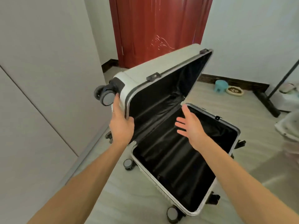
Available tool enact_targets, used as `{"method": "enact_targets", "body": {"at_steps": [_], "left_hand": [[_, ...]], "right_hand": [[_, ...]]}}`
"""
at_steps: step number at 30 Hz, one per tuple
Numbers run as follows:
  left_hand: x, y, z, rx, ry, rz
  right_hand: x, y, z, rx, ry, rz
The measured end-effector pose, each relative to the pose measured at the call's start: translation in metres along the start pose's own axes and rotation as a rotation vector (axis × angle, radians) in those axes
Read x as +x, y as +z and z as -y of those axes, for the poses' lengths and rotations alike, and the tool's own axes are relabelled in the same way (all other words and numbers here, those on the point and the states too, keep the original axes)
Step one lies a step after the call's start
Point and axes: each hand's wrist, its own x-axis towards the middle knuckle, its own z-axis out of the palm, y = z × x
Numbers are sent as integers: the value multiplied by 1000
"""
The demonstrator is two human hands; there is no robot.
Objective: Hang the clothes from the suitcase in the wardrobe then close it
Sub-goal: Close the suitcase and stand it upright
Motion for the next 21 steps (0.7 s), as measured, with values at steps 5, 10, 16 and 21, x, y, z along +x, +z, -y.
{"method": "enact_targets", "body": {"at_steps": [5,10,16,21], "left_hand": [[-38,13,17,81,200,102],[-54,14,32,196,323,142],[-53,-28,52,339,365,221],[-18,-56,9,-1,-58,41]], "right_hand": [[-13,-21,29,125,-21,0],[-16,-26,19,209,8,44],[-10,-17,-2,306,-35,-16],[-20,-24,-31,353,-19,-41]]}}
